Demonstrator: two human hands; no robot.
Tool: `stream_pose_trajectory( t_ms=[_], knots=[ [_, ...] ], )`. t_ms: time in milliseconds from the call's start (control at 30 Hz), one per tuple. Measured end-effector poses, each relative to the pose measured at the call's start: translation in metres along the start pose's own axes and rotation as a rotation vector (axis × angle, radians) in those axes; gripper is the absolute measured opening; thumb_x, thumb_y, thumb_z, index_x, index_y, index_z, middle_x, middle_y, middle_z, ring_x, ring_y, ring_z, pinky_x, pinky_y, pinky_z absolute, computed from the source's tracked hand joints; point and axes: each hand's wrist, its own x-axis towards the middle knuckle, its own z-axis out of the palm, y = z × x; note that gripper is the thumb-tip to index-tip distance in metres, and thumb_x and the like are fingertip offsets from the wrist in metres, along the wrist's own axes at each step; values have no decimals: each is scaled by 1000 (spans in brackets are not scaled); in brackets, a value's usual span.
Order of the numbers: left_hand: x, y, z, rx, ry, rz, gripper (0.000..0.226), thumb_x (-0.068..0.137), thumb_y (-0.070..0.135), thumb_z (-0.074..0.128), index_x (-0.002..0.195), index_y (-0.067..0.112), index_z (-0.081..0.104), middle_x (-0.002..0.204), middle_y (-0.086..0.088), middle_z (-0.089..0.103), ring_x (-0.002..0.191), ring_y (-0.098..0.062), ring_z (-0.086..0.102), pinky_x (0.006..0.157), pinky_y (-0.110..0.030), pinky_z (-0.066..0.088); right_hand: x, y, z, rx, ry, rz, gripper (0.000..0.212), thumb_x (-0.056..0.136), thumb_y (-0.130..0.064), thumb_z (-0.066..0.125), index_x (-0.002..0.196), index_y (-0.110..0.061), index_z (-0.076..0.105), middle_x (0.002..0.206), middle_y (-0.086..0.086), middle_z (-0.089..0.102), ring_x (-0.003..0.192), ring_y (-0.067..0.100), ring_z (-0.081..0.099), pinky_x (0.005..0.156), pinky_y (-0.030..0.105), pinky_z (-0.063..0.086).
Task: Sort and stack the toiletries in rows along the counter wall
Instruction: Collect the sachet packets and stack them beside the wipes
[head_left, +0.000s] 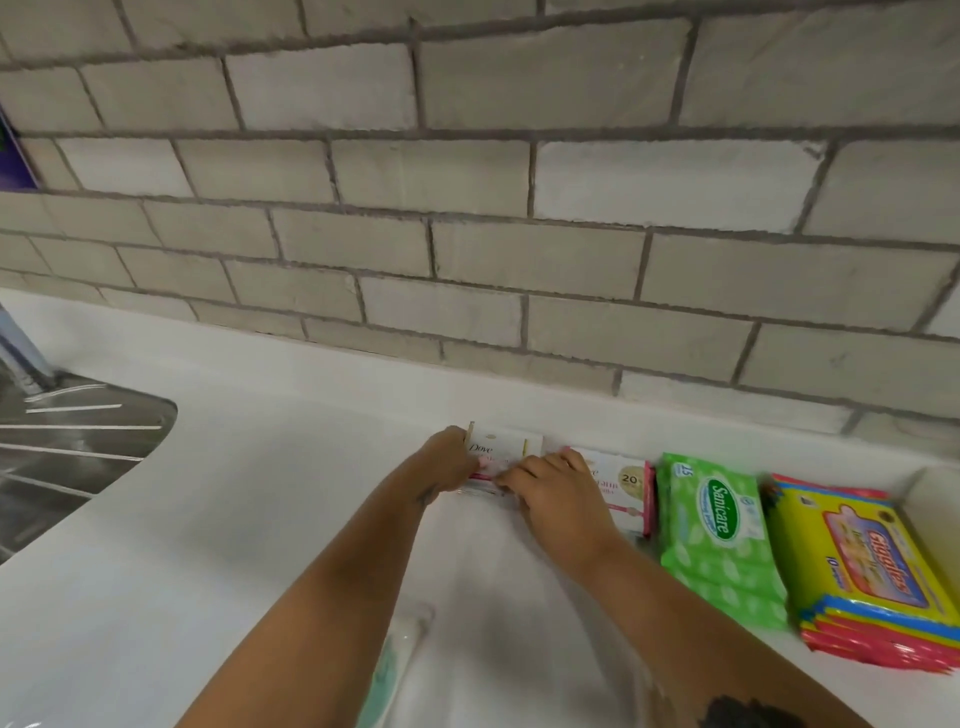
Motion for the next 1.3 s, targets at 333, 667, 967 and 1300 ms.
stream_pose_trajectory(
  t_ms=[333,667,967,1300],
  knots=[
    [19,-15,16,102,57,-7,37,91,25,53,122,5,51,124,-21,53,110,-38,54,91,-40,45,6,7,23,-35,-44,23,19,62,-18,80,77,-26,72,70,-7,68,64,18,65,81,29,28],
    [3,-25,10,2,-44,138,84,68,18,83,141,19,41,136,-5,52,120,-24,54,104,-34,43,2,6,21,-65,-84,77,17,66,-34,78,80,-28,70,78,-8,68,75,18,65,94,32,26],
    [-1,-13,20,429,23,219,47,96,34,49,141,36,37,158,5,12,143,-23,18,116,-41,23,5,2,18,-45,-50,143,17,79,-30,52,80,-22,68,78,-2,69,77,23,64,94,36,31],
    [-20,0,35,771,17,324,53,103,17,29,151,26,9,159,10,3,148,-15,0,117,-52,8,-22,-1,-5,25,9,292,20,64,-28,59,82,-29,69,78,-8,70,71,16,66,94,38,32]
  ],
)
